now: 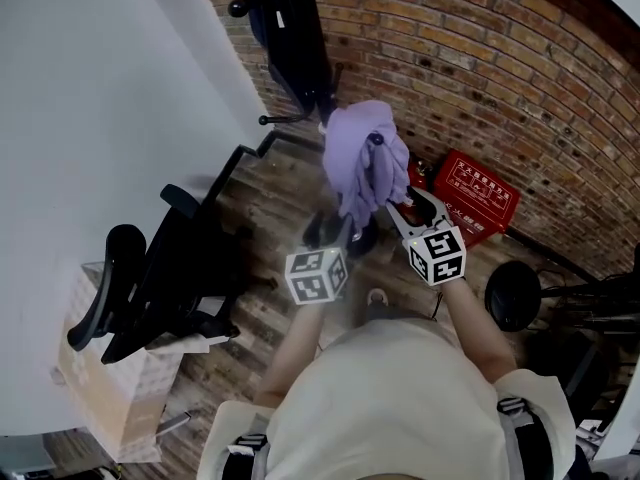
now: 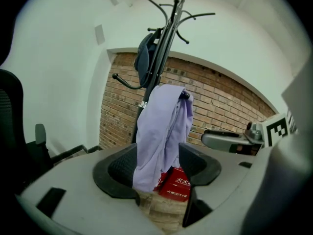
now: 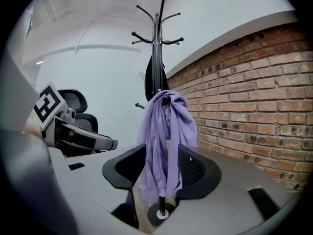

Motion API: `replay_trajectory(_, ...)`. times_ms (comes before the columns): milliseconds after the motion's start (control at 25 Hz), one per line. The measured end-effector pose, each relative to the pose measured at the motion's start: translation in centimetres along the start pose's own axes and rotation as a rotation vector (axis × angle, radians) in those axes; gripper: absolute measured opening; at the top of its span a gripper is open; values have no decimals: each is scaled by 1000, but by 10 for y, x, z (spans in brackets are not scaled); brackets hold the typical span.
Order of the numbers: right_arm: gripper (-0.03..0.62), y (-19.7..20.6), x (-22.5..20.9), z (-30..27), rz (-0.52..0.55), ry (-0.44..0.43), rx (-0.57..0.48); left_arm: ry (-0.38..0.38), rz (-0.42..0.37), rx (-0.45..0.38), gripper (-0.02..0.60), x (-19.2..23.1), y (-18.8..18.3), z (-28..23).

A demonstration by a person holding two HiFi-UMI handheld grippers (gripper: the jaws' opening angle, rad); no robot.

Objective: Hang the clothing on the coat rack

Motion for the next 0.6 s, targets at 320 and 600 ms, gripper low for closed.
replay_trajectory(320,183,-8,53,49,-15,37,-30,28,-12,-4,219,5,19,57)
replay_trajectory(600,150,-11,100,91,-22,52,-41,36,-26,-61,157,8,31,115)
Point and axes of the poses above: the fingertips, and each gripper's own axes: z backward along the fingers, x to its left, y out of its underside, the point moved 5 cm from there along z, backward along the fingers, and after that the axes turned 11 degrees about z, right-handed, at the moved point
